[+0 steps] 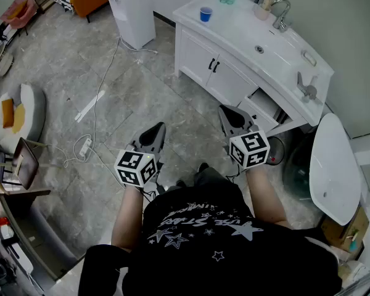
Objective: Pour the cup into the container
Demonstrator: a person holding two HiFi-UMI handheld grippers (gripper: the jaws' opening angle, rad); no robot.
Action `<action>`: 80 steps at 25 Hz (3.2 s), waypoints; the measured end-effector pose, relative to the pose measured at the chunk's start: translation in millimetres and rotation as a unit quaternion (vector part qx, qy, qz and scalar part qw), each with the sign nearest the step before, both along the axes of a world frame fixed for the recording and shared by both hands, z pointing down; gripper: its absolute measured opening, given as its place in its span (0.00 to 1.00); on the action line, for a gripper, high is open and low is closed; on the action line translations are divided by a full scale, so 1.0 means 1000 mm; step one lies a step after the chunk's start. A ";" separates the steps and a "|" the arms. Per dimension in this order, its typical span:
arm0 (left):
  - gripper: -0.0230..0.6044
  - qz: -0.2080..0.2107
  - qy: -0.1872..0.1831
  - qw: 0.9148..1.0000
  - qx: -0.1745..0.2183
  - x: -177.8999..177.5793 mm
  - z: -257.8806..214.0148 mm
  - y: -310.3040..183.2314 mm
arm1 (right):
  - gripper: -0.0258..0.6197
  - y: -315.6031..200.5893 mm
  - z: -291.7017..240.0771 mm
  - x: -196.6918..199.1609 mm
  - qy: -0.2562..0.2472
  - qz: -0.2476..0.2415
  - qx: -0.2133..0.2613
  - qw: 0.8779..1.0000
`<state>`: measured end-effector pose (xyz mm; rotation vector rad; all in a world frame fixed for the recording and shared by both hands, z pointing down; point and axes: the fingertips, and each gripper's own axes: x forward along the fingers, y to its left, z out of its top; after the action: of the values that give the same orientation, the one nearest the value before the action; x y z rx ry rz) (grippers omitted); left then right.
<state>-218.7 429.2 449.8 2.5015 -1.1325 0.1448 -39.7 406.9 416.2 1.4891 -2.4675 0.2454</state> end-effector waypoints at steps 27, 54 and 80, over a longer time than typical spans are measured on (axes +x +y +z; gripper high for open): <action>0.06 -0.006 -0.013 1.000 -0.023 -0.017 0.017 -0.021 | 0.45 -0.038 0.007 0.002 -0.024 0.009 0.017 1.000; 0.06 -0.061 -0.049 0.997 -0.018 0.095 0.008 -0.292 | 0.81 -0.340 0.034 0.121 -0.046 -0.016 -0.026 0.998; 0.06 -0.038 -0.057 0.998 -0.014 0.103 0.016 -0.478 | 0.72 -0.493 0.071 0.128 -0.001 -0.024 -0.081 0.996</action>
<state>-115.6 -49.2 465.9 2.4478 -1.2605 0.2821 88.4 -86.3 487.1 1.3634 -2.4164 0.4265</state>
